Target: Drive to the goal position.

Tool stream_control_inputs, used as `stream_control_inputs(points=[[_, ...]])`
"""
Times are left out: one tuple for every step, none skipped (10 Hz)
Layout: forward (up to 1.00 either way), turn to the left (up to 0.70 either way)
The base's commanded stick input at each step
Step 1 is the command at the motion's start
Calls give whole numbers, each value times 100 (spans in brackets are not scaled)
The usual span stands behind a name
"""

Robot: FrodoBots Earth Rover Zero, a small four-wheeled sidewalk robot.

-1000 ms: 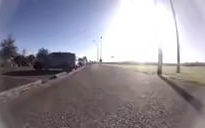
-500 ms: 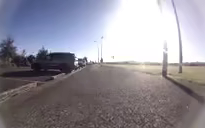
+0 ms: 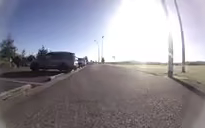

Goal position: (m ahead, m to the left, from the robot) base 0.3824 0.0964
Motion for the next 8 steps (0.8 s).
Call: stream_control_inputs(points=[[70, 0], [70, 0], [70, 0], [70, 0], [70, 0], [70, 0], [70, 0], [70, 0]])
